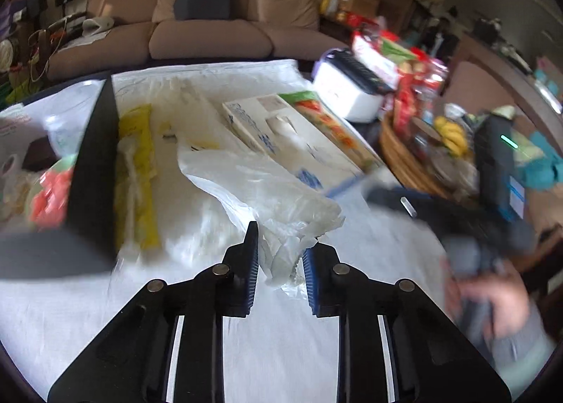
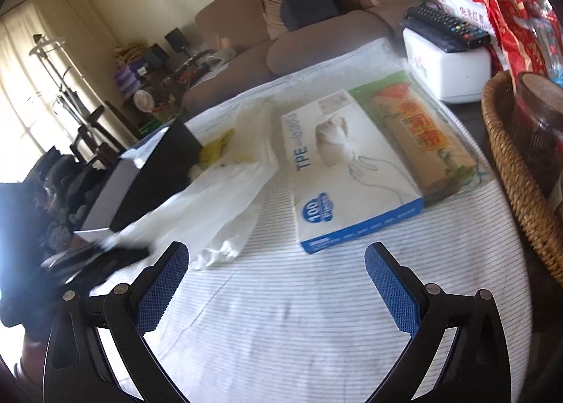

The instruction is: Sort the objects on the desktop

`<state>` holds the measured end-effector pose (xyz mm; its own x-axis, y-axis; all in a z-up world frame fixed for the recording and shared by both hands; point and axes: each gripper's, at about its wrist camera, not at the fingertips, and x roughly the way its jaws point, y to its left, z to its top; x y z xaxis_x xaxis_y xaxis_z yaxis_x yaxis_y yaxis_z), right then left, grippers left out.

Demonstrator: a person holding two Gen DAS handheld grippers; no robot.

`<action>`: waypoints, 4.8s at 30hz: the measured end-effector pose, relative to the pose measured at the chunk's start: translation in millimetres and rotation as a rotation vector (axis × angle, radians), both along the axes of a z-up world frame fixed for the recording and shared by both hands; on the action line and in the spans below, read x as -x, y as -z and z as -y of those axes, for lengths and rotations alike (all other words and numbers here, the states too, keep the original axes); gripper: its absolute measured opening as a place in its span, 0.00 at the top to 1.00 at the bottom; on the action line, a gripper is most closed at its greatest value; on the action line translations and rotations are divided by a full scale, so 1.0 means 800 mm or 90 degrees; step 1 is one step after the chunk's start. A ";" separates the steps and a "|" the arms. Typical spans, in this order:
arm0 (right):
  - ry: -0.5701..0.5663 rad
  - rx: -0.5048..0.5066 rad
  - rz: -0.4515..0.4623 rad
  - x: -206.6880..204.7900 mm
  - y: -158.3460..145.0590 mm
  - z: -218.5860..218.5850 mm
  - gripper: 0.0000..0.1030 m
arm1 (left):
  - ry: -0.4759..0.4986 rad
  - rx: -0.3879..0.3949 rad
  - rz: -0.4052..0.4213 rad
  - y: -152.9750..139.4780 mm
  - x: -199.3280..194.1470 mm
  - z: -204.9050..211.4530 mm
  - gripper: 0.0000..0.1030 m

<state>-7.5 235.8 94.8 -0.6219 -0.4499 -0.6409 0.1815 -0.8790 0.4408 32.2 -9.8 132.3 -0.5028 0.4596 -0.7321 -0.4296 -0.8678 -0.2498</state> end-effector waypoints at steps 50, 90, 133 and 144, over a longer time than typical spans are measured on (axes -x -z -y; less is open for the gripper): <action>-0.299 -0.221 -0.014 0.258 0.058 0.321 0.36 | -0.299 -0.074 0.044 0.120 0.046 0.148 0.46; -0.242 0.000 -0.023 0.054 -0.024 0.121 0.87 | -0.161 0.051 0.007 0.104 0.035 0.059 0.99; -0.599 -0.178 0.017 0.154 -0.040 0.628 0.86 | -0.306 0.096 0.004 -0.030 0.145 0.469 0.91; -0.763 -0.452 -0.030 0.143 0.039 0.758 0.58 | -0.359 -0.023 -0.001 -0.020 0.105 0.513 0.76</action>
